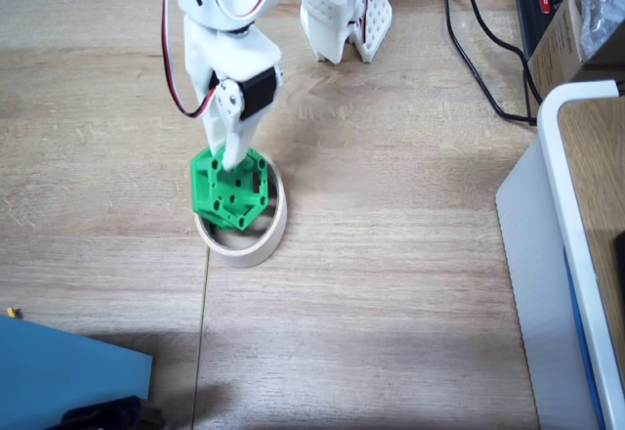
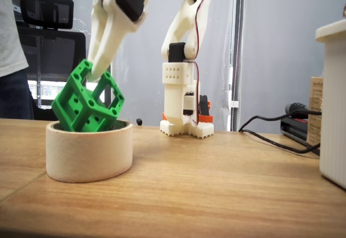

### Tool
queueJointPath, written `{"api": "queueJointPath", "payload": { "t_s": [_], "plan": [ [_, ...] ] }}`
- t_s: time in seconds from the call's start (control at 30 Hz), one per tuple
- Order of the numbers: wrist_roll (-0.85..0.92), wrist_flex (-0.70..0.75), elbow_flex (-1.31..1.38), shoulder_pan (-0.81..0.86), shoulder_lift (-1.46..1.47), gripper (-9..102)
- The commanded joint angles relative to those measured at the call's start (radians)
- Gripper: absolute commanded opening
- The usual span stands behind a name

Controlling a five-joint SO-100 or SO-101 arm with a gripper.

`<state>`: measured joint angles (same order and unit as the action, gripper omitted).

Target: Grasp a component and put it in the bin.

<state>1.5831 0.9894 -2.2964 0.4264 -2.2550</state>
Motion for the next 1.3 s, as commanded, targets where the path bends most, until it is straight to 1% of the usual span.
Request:
{"api": "queueJointPath", "payload": {
  "t_s": [0.0, 0.13, 0.4, 0.5, 0.7, 0.9, 1.07, 1.27],
  "plan": [
    [0.003, -0.015, 0.005, 0.012, -0.011, 1],
    [-0.003, -0.006, 0.000, 0.014, -0.009, 3],
    [0.008, -0.002, 0.000, 0.005, -0.009, 14],
    [0.005, -0.003, 0.000, 0.006, -0.015, 17],
    [-0.005, -0.002, 0.018, 0.005, -0.040, 16],
    [-0.002, -0.006, 0.098, 0.000, -0.166, 15],
    [-0.003, -0.005, 0.117, -0.012, -0.216, 15],
    [-0.005, -0.014, 0.117, -0.183, -0.239, 15]
  ]
}}
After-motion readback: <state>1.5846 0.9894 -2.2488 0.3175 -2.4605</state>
